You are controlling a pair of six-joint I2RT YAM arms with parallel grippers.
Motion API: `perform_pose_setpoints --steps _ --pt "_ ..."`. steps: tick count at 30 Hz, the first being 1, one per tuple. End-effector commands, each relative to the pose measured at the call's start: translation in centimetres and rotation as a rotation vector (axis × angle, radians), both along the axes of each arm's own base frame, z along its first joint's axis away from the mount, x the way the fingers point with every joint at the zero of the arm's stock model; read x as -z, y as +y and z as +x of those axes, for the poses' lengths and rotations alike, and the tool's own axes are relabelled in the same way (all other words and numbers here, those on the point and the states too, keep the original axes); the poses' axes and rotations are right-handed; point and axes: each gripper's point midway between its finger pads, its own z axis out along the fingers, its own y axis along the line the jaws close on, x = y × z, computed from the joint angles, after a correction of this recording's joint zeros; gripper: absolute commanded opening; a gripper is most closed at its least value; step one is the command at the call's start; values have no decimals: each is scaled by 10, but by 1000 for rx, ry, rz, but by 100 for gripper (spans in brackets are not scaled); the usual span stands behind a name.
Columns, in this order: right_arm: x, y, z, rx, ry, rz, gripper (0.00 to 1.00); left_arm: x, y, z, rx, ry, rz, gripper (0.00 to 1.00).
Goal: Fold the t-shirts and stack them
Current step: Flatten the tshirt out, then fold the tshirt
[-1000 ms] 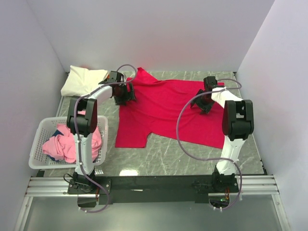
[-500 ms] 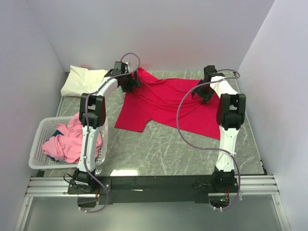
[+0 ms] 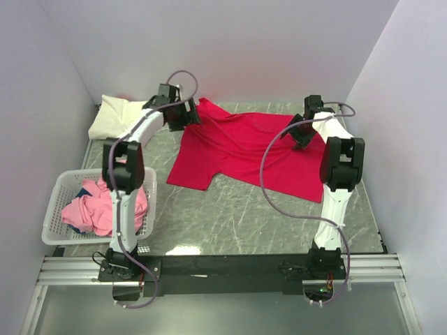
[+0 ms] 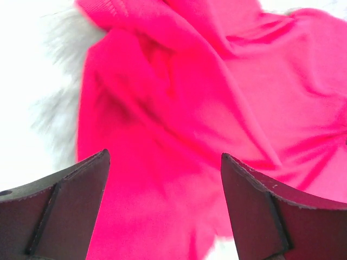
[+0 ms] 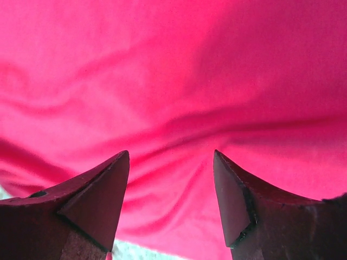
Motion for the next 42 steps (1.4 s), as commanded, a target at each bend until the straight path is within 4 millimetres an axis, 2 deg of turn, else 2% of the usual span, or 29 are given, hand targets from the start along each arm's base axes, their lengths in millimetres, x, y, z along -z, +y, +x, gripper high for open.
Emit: perform_pose_setpoints --steps 1,2,4,5,6,8,9,10,13,17,23,28,33,36,42 --pt "-67 9 3 -16 -161 28 70 -77 29 -24 -92 -104 75 89" --pt "-70 10 1 -14 -173 30 70 -69 37 -42 -105 -66 102 89" --pt "-73 12 -11 -11 -177 38 70 -56 50 -62 -137 -16 153 88" --pt "-76 12 -13 -11 -190 40 70 -43 57 -80 -146 25 175 87" --pt "-69 14 -22 -11 -172 45 70 -37 62 -88 -155 44 194 86" --pt "-76 16 -29 -11 -193 52 70 -24 76 -109 -186 86 251 81" --pt "-71 17 -36 -13 -181 54 70 -21 81 -113 -195 91 271 80" --pt "-75 18 -39 -15 -193 57 70 -19 85 -117 -202 96 285 79" --pt "-73 22 -49 -19 -193 59 70 -9 95 -131 -209 132 343 71" --pt "-70 24 -63 -24 -186 57 69 14 106 -154 -204 212 397 67" --pt "-60 25 -80 -39 -154 51 69 27 91 -170 -170 251 364 59" --pt "-57 26 -83 -49 -148 44 69 37 78 -183 -127 287 364 57" --pt "-54 28 -82 -50 -148 57 69 41 82 -193 -140 305 380 56" --pt "-51 29 -84 -57 -140 62 69 52 82 -199 -129 335 388 53" --pt "-48 29 -90 -74 -128 57 69 59 88 -197 -161 325 428 47"
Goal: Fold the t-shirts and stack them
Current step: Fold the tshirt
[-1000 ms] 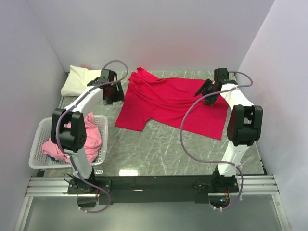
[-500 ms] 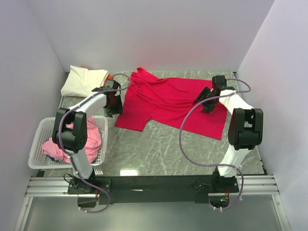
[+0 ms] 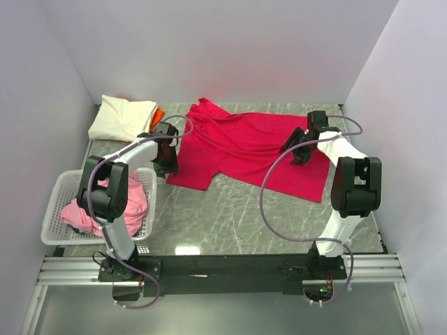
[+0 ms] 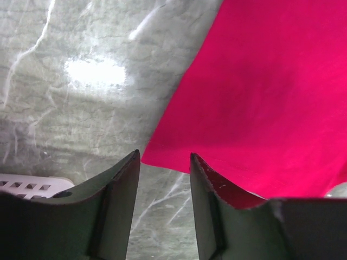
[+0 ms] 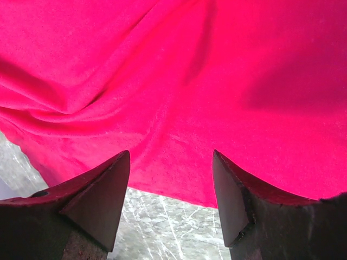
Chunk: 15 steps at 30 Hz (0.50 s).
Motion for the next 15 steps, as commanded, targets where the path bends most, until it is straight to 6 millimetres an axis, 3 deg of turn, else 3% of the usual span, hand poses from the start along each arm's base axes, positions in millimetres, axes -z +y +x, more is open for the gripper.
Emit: perform_pose_setpoints --steps 1,9,15 --pt "-19 4 1 -31 -64 -2 69 -1 5 4 -25 -30 32 47" --pt "-11 7 -9 -42 -57 15 69 12 7 7 -47 7 60 46" --pt "-6 5 -21 -59 -40 -7 68 23 3 3 -49 35 36 40"
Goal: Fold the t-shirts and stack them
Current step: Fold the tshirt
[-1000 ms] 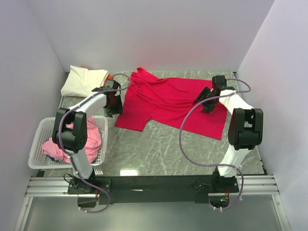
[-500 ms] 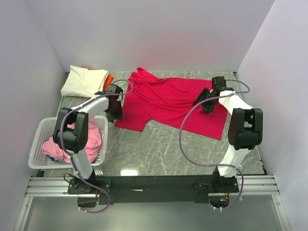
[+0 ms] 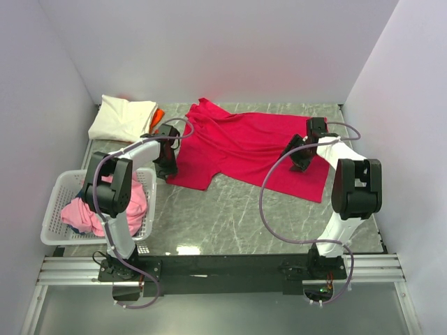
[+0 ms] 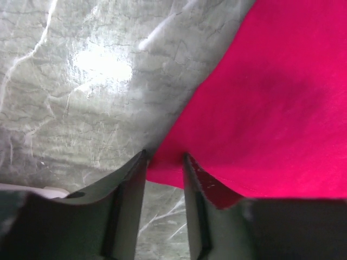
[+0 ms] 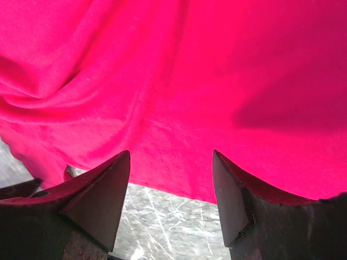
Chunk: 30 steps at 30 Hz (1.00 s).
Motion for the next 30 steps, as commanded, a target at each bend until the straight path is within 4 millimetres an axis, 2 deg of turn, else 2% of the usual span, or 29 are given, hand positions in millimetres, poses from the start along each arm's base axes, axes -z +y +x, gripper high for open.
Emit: perform_pose_setpoints --steps 1,6,7,11,14,15,16,18,19,21,22,25,30 --pt "-24 0 1 -28 -79 -21 68 5 -4 2 -12 8 -10 38" --pt "-28 0 -1 -24 -92 -18 68 13 -8 -4 -14 33 -34 21" --pt "-29 0 -2 -20 -90 -19 68 15 -8 -7 -12 40 -34 14" --pt "-31 -11 -9 3 -85 -81 68 9 -10 -7 10 24 -52 1" --pt "-31 -27 -25 30 -44 -165 69 -1 -16 -3 20 5 -84 1" --pt "-28 -43 -31 71 -21 -237 70 -5 -20 -1 24 -2 -103 1" --pt "-21 -49 -46 77 31 -262 70 -10 -22 1 23 -18 -117 1" --pt "-19 -69 -59 131 55 -309 70 -16 -29 2 30 -28 -154 1" --pt "-13 -75 -74 151 80 -313 71 -18 -30 3 29 -32 -161 1" --pt "-9 -93 -88 216 96 -315 70 -24 -34 3 35 -44 -185 1" --pt "-5 -97 -101 236 107 -316 70 -26 -37 4 42 -49 -204 1" --pt "2 -115 -123 312 131 -309 69 -32 -41 4 57 -61 -228 1" --pt "6 -131 -141 385 133 -277 61 -36 -44 0 78 -73 -249 1"
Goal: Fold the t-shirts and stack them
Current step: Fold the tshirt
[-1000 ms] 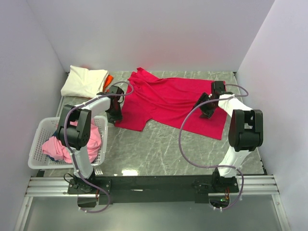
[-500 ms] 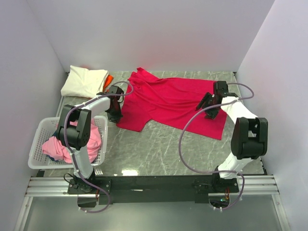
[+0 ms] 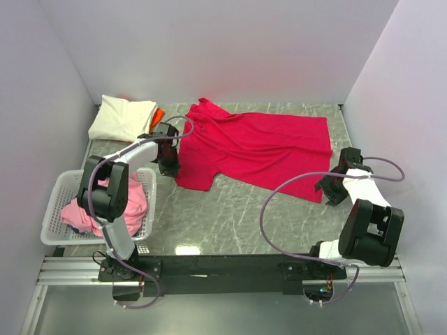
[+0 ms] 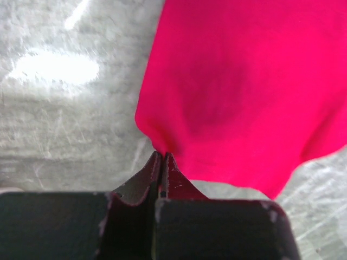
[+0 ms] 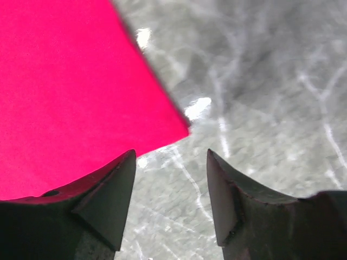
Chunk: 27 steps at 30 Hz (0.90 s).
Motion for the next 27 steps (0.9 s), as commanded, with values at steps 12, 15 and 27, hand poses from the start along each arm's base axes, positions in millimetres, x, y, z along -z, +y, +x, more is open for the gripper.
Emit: perform_pose_setpoints --steps 12,15,27 --pt "23 -7 -2 80 -14 43 44 -24 -20 6 144 -66 -92 1" --pt "28 -7 -2 92 -9 42 44 -23 -24 5 146 -62 -113 1" --pt "51 -7 -11 65 81 53 27 -36 -17 0 136 -70 -108 1"
